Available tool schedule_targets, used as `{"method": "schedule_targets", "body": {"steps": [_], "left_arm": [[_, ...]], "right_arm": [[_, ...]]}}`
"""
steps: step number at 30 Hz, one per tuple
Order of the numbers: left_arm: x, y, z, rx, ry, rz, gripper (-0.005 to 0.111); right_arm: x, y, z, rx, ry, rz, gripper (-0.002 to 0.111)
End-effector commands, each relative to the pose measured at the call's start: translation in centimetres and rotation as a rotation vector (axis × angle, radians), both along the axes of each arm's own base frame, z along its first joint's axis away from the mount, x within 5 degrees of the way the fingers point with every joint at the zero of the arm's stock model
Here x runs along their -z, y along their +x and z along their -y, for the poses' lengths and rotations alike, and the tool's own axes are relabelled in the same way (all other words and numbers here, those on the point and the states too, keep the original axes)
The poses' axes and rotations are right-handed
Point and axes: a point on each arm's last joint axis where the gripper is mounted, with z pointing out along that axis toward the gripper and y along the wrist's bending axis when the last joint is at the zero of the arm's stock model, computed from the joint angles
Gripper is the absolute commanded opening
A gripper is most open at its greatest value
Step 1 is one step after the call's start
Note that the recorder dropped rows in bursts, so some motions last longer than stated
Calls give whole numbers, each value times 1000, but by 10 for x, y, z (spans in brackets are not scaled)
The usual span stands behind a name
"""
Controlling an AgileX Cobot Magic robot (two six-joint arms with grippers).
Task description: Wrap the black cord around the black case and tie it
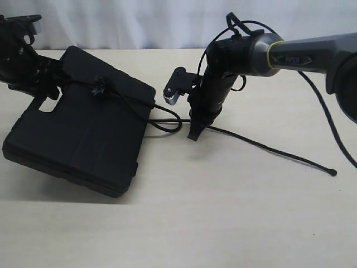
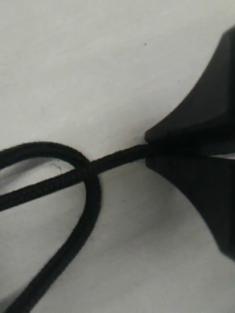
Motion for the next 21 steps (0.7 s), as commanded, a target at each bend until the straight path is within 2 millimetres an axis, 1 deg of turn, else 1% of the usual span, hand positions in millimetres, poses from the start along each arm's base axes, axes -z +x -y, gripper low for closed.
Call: {"method": "schedule_targets", "body": {"steps": [1, 5, 9, 14, 18, 21], "left_arm": [[-10, 6, 0, -30, -8, 78, 0], [-11, 7, 0, -36, -6, 91, 0], [-12, 9, -1, -43, -2, 113, 0], [-12, 10, -1, -48, 2, 131, 0], [-12, 9, -1, -44, -2, 116, 0], [-11, 8, -1, -41, -4, 107, 0]], "right_arm": [[-15, -8, 8, 41, -34, -65, 4], [-34, -17, 15, 88, -71, -86, 4], [-43, -30, 27, 127, -117, -49, 4], [-53, -50, 50, 196, -211, 2, 4], [-60, -59, 70, 295, -197, 5, 4], [-63, -64, 91, 375, -194, -7, 4]]}}
